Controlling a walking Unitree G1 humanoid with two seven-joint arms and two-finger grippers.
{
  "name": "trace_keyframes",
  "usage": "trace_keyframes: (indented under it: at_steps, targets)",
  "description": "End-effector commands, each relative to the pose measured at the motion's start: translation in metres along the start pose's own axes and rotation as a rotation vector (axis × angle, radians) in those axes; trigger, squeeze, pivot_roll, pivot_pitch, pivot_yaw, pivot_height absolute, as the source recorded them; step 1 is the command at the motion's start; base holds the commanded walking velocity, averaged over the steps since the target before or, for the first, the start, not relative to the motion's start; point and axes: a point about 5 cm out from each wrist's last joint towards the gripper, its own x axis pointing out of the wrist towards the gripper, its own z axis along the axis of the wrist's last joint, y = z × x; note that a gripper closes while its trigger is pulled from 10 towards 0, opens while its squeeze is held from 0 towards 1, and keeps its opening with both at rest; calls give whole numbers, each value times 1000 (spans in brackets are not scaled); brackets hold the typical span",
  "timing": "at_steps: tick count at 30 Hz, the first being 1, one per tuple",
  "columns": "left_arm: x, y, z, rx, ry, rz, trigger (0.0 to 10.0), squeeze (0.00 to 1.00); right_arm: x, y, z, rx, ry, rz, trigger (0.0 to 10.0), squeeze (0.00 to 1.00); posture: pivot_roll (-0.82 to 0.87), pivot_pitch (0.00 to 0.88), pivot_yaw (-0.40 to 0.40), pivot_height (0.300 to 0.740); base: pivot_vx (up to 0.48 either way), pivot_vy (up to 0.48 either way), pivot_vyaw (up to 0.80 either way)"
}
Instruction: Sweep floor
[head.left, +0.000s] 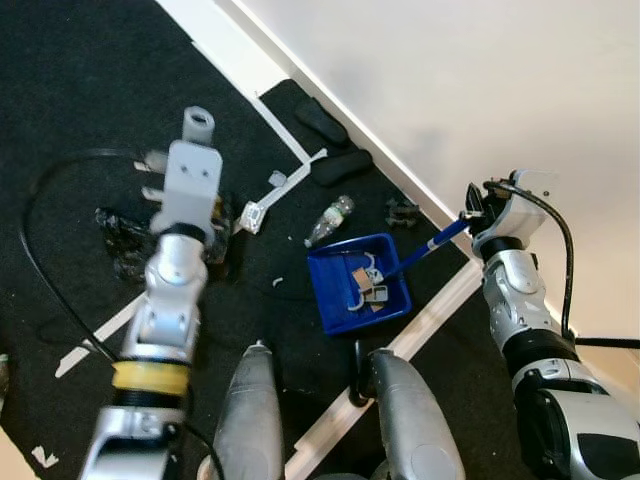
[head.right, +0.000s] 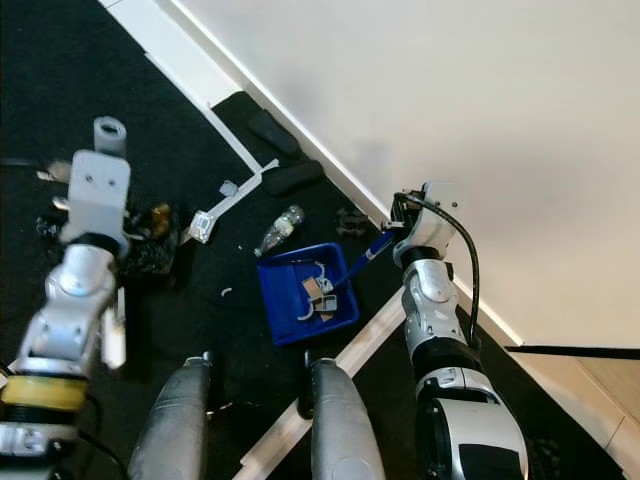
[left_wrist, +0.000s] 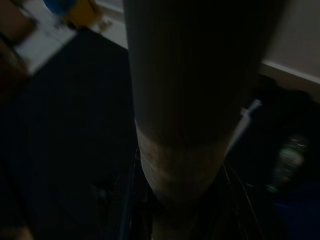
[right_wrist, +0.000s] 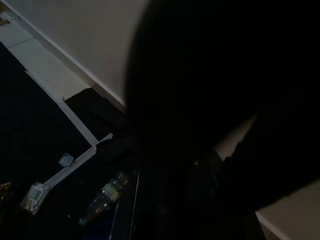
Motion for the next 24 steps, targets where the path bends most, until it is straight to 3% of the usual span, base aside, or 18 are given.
trace_keyframes:
  at_steps: [1,4,7,12,17,18,21,22,24]
  targets:
    - [-8,-12,-14,-39,17,20,10000,0,-26,1,-52,-7,247,19,10000,0,-2,408,-123,740,0,0,0]
    - [-8,-22,-24,-88,18,61,10000,0,-26,0,-51,-14,246,24,10000,0,-9,409,-125,740,0,0,0]
    - [-2,-35,-34,-147,88,79,10000,0,-26,0,-51,-19,244,29,10000,0,-15,410,-124,740,0,0,0]
    - [5,-56,-30,-214,127,47,10000,0,-27,-1,-51,-22,243,31,10000,0,-20,413,-121,740,0,0,0]
    - [15,-107,-5,-306,124,-93,10000,0,-29,-2,-53,-29,246,34,10000,0,-25,414,-119,740,0,0,0]
    - [15,-107,-5,-306,124,-93,10000,0,-29,-2,-53,-29,246,34,10000,0,-25,414,-119,740,0,0,0]
    - [18,-135,19,-378,99,-178,10000,0,-28,-1,-52,-33,243,36,10000,0,-36,417,-116,740,0,0,0]
    - [18,-135,19,-378,99,-178,10000,0,-28,-1,-52,-33,243,36,10000,0,-36,417,-116,740,0,0,0]
    - [17,-157,42,-432,71,-260,10000,0,-28,-1,-52,-40,240,39,10000,0,-37,416,-112,740,0,0,0]
